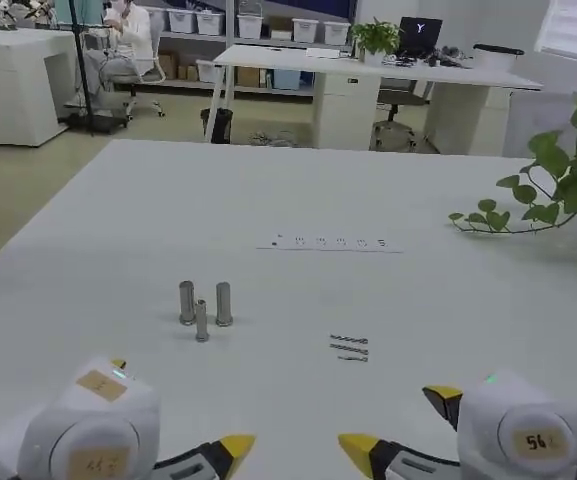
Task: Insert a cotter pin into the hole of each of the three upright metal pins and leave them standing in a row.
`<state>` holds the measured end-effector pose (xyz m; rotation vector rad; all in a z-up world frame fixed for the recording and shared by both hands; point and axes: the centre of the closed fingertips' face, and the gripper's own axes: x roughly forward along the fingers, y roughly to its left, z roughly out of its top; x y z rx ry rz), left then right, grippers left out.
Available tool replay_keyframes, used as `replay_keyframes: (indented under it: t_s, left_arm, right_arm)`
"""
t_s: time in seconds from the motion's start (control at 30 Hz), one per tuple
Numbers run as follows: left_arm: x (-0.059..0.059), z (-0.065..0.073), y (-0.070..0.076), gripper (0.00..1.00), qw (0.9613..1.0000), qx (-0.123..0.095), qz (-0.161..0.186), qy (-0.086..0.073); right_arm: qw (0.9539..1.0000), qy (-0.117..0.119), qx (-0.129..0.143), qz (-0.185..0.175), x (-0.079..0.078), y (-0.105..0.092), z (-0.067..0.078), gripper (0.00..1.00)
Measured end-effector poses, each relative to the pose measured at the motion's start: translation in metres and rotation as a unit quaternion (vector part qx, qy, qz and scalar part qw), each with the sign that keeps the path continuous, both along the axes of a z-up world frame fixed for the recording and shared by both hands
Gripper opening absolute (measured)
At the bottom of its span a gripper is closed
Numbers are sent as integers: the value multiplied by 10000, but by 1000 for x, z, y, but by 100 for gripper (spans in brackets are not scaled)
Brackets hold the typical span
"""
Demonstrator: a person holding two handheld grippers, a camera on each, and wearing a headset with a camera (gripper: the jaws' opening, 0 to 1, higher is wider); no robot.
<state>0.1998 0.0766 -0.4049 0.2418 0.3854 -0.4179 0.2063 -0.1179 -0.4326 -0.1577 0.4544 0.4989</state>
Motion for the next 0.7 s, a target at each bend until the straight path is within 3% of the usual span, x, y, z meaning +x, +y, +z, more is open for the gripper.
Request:
replay_keyframes:
  t_s: [0.7]
  left_arm:
    - [0,-1,1,85,10000,11,8,19]
  right_arm:
    - [10000,-6,-21,35,0,1,0,66]
